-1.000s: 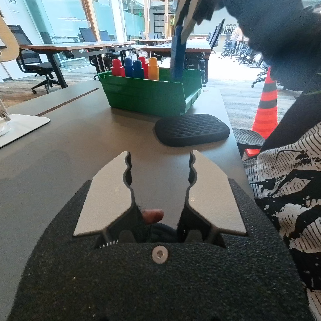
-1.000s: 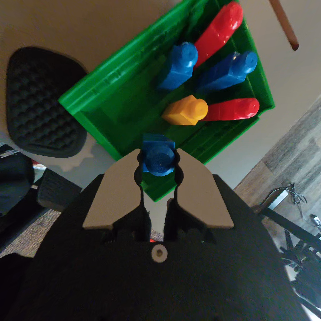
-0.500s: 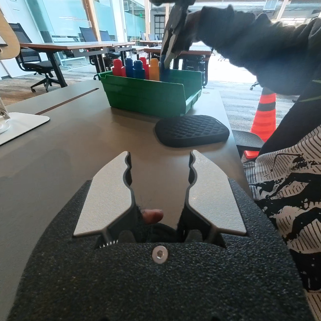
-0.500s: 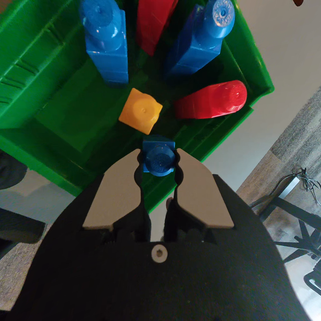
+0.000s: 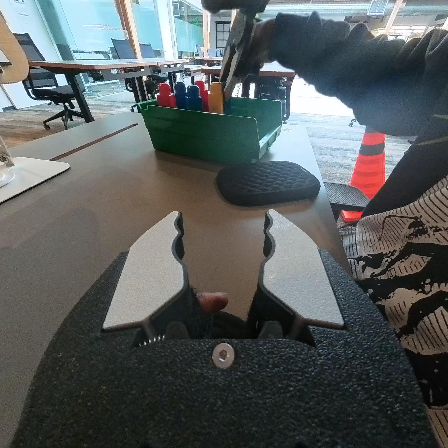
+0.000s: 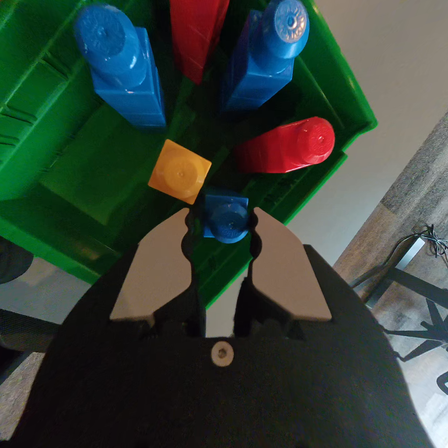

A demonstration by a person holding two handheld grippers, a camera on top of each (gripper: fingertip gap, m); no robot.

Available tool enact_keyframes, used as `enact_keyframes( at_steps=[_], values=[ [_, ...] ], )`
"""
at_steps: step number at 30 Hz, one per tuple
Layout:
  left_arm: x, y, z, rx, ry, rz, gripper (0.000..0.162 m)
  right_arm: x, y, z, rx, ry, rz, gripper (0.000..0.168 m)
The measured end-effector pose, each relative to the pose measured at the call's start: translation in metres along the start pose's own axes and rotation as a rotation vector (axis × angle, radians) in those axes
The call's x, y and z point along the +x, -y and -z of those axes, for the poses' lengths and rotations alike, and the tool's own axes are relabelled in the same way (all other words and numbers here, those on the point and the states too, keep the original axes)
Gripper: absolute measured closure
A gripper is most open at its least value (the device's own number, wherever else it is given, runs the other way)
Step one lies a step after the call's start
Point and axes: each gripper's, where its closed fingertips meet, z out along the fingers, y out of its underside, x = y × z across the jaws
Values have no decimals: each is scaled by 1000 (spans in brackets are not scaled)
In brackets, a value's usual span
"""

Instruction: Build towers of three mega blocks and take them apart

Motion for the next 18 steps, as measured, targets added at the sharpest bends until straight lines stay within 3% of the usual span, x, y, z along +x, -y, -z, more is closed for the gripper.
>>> enact_keyframes(
  at_steps=[8, 11, 18],
  values=[
    [0, 0, 0, 0, 0, -3, 99, -23, 29, 27, 143, 90, 175, 110],
    [0, 0, 0, 1, 1, -3, 99, -28, 26, 14, 65, 101, 240, 109],
    [0, 1, 1, 5, 2, -1, 99, -27, 33, 0, 53, 105, 252, 125]
  ],
)
